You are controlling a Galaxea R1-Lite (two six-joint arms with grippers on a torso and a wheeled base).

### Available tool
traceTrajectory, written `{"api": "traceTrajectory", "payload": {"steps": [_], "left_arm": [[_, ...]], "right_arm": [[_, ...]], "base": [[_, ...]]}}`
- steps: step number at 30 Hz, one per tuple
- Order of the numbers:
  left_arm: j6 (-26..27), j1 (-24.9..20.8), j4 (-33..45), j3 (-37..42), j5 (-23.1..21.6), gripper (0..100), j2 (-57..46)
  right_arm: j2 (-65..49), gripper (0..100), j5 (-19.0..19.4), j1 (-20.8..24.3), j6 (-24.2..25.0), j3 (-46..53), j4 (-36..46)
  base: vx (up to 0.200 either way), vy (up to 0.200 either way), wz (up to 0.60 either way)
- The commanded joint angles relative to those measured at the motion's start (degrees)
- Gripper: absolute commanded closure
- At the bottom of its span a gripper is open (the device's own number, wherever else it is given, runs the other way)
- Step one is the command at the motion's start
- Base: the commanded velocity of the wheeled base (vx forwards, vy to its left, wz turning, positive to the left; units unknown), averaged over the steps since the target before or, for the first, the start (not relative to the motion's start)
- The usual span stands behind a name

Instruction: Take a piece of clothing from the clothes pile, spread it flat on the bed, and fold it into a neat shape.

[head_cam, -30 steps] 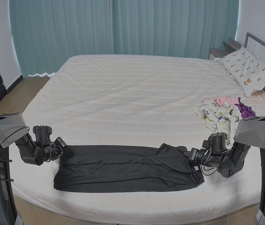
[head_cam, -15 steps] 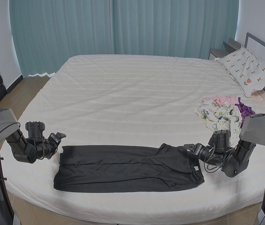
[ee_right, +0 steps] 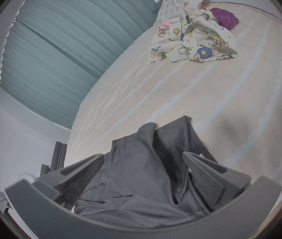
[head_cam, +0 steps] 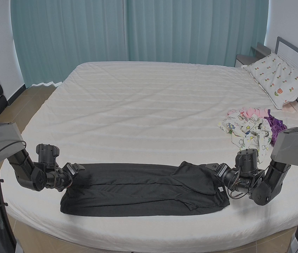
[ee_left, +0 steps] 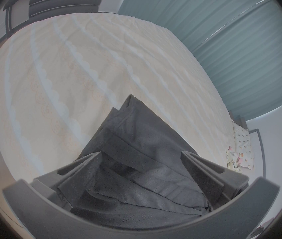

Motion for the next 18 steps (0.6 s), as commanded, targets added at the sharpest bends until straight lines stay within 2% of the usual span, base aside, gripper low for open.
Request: {"api": "traceTrajectory", "payload": {"steps": [1, 10, 18], "left_arm": [[-0.11, -1.80, -0.07, 0.55, 2.16, 0, -0.12], [0.07, -2.77, -0.60, 0.64, 3.12, 0, 0.41], [0.16, -3.82, -3.50, -0.85, 7.25, 0, 4.54]], "right_arm": [[-1.36, 0, -0.27, 1.36, 0.22, 1.21, -0.13], [-2.15, 0, -0.36, 2.77, 1.01, 1.13, -0.04], [-2.50, 0, -0.36, 4.70, 1.10, 1.04, -0.04]], "base": [[0.000, 0.000, 0.00], [0.000, 0.000, 0.00], [0.000, 0.000, 0.00]]}}
